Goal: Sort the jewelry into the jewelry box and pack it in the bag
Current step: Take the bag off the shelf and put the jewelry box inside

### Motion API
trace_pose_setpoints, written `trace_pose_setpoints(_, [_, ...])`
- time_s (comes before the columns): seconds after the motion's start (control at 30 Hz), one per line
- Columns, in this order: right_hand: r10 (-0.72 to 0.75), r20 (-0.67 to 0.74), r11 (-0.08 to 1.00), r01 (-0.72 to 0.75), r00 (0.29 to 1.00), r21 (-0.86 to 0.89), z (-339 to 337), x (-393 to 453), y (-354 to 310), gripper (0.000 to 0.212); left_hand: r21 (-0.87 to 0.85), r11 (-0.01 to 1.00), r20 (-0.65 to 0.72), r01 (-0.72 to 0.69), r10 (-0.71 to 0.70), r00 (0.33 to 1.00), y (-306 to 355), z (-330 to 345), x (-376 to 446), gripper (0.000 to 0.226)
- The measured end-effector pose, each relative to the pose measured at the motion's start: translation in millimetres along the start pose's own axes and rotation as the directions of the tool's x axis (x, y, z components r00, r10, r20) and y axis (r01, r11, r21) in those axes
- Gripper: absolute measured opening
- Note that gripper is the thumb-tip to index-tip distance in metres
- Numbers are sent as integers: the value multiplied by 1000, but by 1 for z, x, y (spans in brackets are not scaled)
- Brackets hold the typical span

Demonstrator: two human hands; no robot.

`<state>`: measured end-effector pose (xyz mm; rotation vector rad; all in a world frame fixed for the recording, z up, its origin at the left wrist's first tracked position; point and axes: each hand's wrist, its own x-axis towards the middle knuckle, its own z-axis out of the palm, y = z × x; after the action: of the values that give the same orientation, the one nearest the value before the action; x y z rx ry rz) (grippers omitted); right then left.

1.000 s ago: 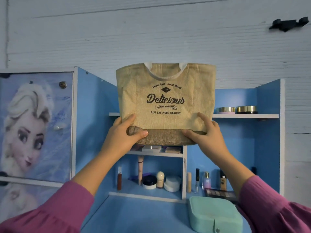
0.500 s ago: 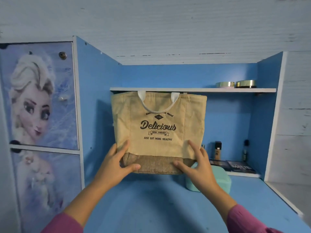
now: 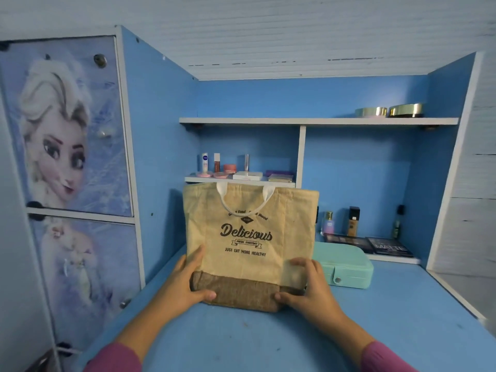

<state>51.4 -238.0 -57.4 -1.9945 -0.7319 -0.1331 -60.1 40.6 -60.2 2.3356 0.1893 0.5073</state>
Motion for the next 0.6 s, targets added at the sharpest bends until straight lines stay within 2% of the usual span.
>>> trace_pose_setpoints(0.1, [-12,11,1000,12,1000,-24,0,-4,5,58,-16,1000,51,9,-8,999,-8,-2,2,108])
trace_pose_setpoints(0.17, [-18,-15,1000,18,1000,20,-4,-5,8,50,35,999,44,33,-35,998,-8,-5,3,101])
trace_pose_setpoints(0.2, [-10,-51,997,14,999,75,-8,-4,6,46,119,992,-26,39,-36,999,-6,-6,5,92])
trace_pose_setpoints(0.27, [15,-169,977,22,986,213,-18,4,-1,40,253,966,-278,50,23,960,6,-11,11,67])
trace_pose_setpoints(0.33, [42,-277,952,46,960,302,-33,21,-15,42,232,973,-501,2,118,857,33,-19,22,52])
trace_pose_setpoints(0.37, [60,-296,940,46,953,339,-41,29,-23,47,192,981,-554,-28,132,822,51,-23,27,47])
trace_pose_setpoints(0.4, [83,-297,921,40,951,387,-48,38,-31,52,157,986,-570,-48,130,811,71,-28,32,41])
trace_pose_setpoints(0.47, [109,-275,883,33,955,467,-59,52,-43,54,137,988,-520,-70,132,844,105,-34,48,35])
trace_pose_setpoints(0.53, [108,-231,882,14,967,472,-66,60,-50,51,118,989,-429,-87,130,894,136,-38,65,39])
trace_pose_setpoints(0.6, [97,-192,905,-7,976,424,-70,65,-55,48,135,990,-321,-36,78,944,158,-37,81,49])
